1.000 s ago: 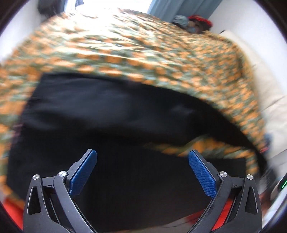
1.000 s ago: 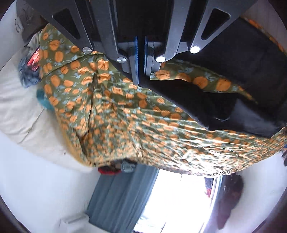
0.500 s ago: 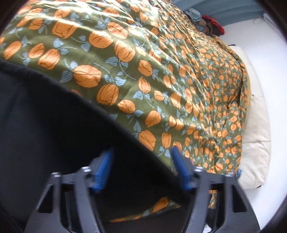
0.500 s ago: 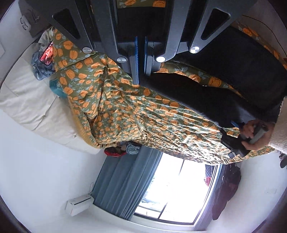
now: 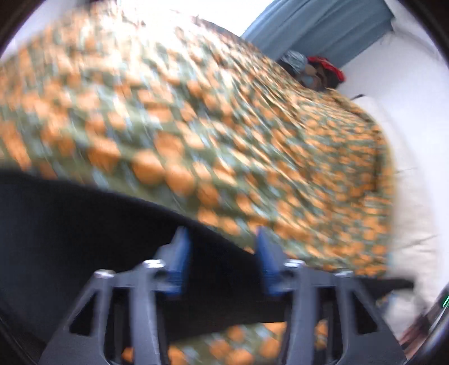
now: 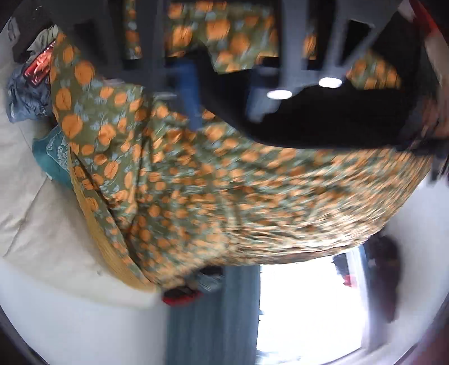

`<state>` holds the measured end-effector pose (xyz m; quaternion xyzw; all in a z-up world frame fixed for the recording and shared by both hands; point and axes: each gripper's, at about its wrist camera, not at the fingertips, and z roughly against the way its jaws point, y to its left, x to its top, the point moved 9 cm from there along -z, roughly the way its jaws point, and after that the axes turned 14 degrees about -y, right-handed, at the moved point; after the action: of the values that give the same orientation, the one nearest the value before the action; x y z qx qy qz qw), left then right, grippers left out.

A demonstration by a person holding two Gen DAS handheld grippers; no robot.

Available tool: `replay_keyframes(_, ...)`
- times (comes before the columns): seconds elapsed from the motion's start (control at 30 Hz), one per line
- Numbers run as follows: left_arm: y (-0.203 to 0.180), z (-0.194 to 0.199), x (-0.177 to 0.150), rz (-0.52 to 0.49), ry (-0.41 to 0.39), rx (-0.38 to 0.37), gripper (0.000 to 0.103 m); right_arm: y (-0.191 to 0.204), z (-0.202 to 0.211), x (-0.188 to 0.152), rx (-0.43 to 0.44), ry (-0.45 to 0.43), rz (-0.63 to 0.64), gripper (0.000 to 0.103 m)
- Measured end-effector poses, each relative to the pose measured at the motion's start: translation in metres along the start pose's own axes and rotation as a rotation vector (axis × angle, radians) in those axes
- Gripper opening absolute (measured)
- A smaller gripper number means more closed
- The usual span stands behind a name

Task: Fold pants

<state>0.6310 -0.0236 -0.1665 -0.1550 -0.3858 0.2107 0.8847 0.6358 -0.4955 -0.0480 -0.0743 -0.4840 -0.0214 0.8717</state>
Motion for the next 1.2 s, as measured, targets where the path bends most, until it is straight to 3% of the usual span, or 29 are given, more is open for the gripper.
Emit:
replay_keyframes(0.03, 0.007, 0.005, 0.003, -0.032, -0.030, 0.043, 0.068, -0.010, -0.016, 0.009, -0.059, -0.001, 0.015, 0.074)
replay_keyframes(0.07, 0.013, 0.009, 0.002, -0.056, -0.037, 0.054, 0.071, -0.026, -0.036, 0.018, -0.158, 0.007, 0.048, 0.074)
replay_keyframes(0.13, 0.034, 0.023, -0.010, -0.116, -0.017, 0.021, 0.072, -0.036, -0.052, 0.010, -0.236, 0.039, 0.057, 0.074)
replay_keyframes(0.2, 0.068, 0.036, -0.021, -0.183, -0.008, 0.053, 0.072, -0.026, -0.051, -0.009, -0.180, 0.035, 0.000, 0.075)
replay_keyframes(0.3, 0.160, 0.060, -0.028, -0.242, -0.017, 0.190, 0.072, 0.004, -0.047, -0.073, -0.072, 0.100, -0.067, 0.075)
replay_keyframes(0.47, 0.349, 0.098, -0.011, -0.053, 0.012, 0.396, 0.072, 0.077, -0.011, -0.190, 0.141, 0.192, -0.229, 0.075)
replay_keyframes(0.5, 0.370, 0.102, -0.013, -0.017, 0.026, 0.399, 0.072, 0.093, 0.000, -0.209, 0.170, 0.208, -0.247, 0.075)
replay_keyframes(0.57, 0.404, 0.109, -0.020, 0.078, 0.072, 0.330, 0.072, 0.125, 0.019, -0.238, 0.207, 0.226, -0.276, 0.075)
replay_keyframes(0.67, 0.421, 0.112, -0.038, 0.121, 0.121, 0.242, 0.072, 0.161, 0.042, -0.265, 0.242, 0.240, -0.327, 0.075)
replay_keyframes(0.83, 0.419, 0.118, -0.061, 0.050, 0.136, 0.212, 0.073, 0.219, 0.074, -0.293, 0.310, 0.277, -0.337, 0.075)
replay_keyframes(0.9, 0.405, 0.122, -0.069, 0.030, 0.159, 0.148, 0.073, 0.238, 0.088, -0.301, 0.324, 0.281, -0.293, 0.075)
replay_keyframes(0.97, 0.380, 0.123, -0.083, -0.011, 0.232, 0.011, 0.071, 0.251, 0.098, -0.306, 0.334, 0.278, -0.268, 0.075)
replay_keyframes(1.03, 0.368, 0.124, -0.094, -0.125, 0.265, 0.019, 0.070, 0.258, 0.106, -0.307, 0.338, 0.274, -0.256, 0.075)
replay_keyframes(1.07, 0.367, 0.125, -0.098, -0.165, 0.273, 0.042, 0.061, 0.260, 0.110, -0.308, 0.340, 0.270, -0.251, 0.075)
replay_keyframes(1.1, 0.368, 0.125, -0.101, -0.188, 0.278, 0.078, 0.042, 0.262, 0.114, -0.308, 0.341, 0.268, -0.246, 0.075)
replay_keyframes(1.13, 0.371, 0.127, -0.102, -0.181, 0.276, 0.115, 0.035, 0.263, 0.117, -0.308, 0.340, 0.265, -0.238, 0.075)
replay_keyframes(1.17, 0.368, 0.130, -0.100, -0.134, 0.261, 0.117, 0.013, 0.263, 0.120, -0.308, 0.336, 0.259, -0.223, 0.075)
replay_keyframes(1.2, 0.366, 0.132, -0.099, -0.118, 0.246, 0.140, 0.012, 0.264, 0.122, -0.307, 0.332, 0.253, -0.211, 0.075)
